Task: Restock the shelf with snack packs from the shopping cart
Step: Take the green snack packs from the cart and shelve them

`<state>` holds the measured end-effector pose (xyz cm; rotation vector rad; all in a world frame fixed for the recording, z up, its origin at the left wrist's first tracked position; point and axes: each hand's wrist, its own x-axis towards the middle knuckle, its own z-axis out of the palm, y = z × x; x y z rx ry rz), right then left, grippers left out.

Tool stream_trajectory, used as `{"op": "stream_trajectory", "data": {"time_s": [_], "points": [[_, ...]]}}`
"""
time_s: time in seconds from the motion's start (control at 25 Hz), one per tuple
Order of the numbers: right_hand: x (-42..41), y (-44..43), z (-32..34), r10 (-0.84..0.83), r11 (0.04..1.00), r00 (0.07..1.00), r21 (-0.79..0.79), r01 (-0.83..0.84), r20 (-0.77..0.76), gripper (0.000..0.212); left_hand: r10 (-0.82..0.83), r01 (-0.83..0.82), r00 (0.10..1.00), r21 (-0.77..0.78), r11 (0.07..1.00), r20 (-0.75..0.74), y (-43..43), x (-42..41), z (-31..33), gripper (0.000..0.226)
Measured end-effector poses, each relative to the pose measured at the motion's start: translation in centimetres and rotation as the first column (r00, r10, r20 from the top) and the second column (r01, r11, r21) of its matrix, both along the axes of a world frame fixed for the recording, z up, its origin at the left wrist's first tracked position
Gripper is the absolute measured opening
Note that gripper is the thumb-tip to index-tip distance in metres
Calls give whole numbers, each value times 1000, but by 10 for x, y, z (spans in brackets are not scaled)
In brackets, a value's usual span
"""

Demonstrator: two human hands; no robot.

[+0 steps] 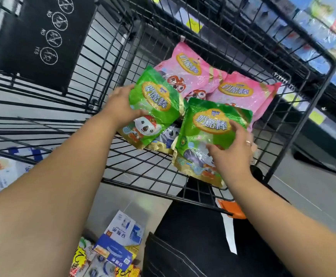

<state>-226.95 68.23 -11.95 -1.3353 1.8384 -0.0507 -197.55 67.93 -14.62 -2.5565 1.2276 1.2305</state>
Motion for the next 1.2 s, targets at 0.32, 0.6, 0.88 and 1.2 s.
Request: {"op": "stream_trajectory", "data": {"time_s": [0.32, 0.6, 0.88, 1.2], "points": [[-9, 24, -24, -543, 831, 829, 225, 509, 130, 63, 116, -109, 992, 142, 984, -42, 8, 9, -14, 84], [4, 19, -23, -615, 739, 776, 446, 504, 142, 33, 416, -261, 807, 379, 888, -419, 10, 5, -12, 45], [6, 17, -23, -635, 714, 761, 478, 512, 133, 28, 559, -325, 614, 467, 823, -558, 13, -4, -20, 51], [-6, 13, -15, -693, 689, 676, 505, 520, 249, 34, 552, -409, 410, 395, 823, -726, 11, -21, -9, 75]]}}
